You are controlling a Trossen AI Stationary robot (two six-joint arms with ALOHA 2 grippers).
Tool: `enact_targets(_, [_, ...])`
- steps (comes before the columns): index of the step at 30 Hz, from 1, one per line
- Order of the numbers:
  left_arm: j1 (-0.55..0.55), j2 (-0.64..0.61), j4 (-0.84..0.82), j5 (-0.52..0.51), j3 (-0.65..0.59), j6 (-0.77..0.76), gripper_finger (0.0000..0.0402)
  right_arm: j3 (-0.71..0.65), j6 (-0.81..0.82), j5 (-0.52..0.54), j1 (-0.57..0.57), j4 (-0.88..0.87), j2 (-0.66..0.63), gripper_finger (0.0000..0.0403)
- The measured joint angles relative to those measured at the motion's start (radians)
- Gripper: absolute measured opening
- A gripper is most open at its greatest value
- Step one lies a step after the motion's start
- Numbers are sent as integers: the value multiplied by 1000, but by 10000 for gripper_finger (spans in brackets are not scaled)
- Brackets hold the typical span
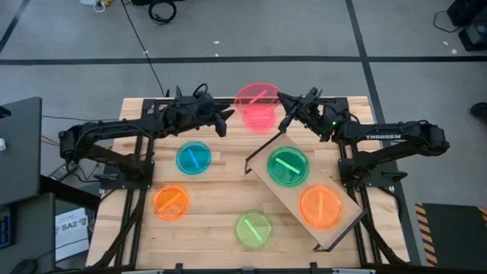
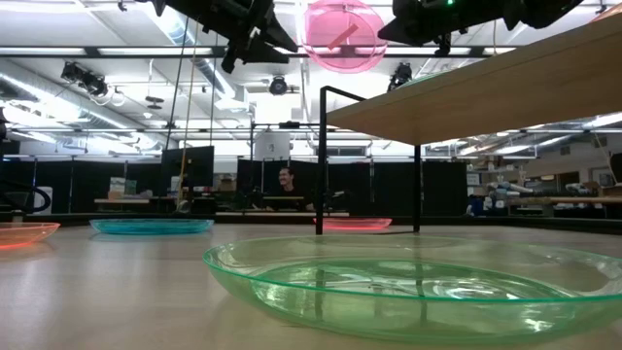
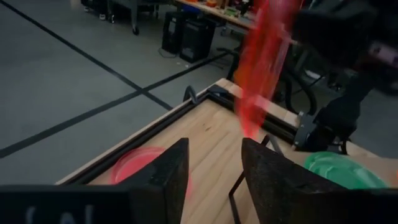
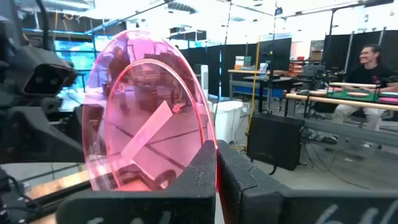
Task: Place and stack plates onto a shelf
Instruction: Stack the bottom pink plate on top of the orange plate on the shelf
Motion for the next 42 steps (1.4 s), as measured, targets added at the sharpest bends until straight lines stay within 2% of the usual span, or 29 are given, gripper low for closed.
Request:
enact_targets(8, [0,0,-33,0,0,0,162,0,3,3,-47,-8,-98,4])
enact_targets(13, [0,0,-32,0,0,0,162,0,113,-60,-44,-123,-224,4])
enact_targets(20, [0,0,-32,0,0,0,162,0,405,-301,-44,-433,-418,4])
enact_targets(26, [0,0,-32,0,0,0,162,0,669,-560,-44,-681,-531,4])
enact_targets(35, [0,0,-75,0,0,-1,162,0,1033,-1006,-44,-982,-567,5])
enact_targets(42, [0,0,-118,0,0,-1,162,0,1150,-1179,-44,-1215,-567,6])
